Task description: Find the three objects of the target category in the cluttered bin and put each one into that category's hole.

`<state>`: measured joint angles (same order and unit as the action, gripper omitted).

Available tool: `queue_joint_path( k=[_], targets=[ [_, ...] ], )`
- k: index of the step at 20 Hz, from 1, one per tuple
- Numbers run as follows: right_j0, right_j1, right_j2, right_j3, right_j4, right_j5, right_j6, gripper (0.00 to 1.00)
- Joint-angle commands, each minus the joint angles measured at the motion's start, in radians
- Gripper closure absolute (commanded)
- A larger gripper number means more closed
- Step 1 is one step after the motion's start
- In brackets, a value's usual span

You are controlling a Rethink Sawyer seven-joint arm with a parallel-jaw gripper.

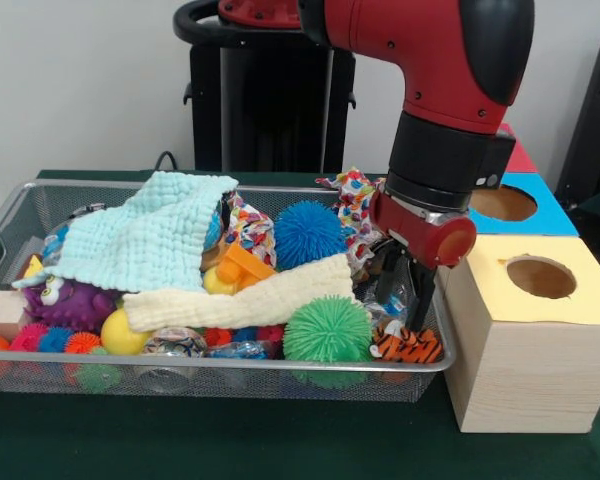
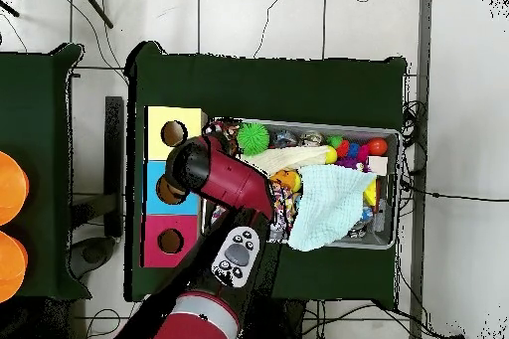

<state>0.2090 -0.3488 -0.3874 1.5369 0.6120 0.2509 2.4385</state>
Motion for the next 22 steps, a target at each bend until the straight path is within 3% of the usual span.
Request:
queue_joint_path(
  k=[1,22],
  targets=[
    [-0.032,0.055,0.137,0.097,0.049,-0.082,0.23,0.0],
    [-0.058,0.063,0.181,0.099,0.056,-0.128,0.226,0.0]
  ],
)
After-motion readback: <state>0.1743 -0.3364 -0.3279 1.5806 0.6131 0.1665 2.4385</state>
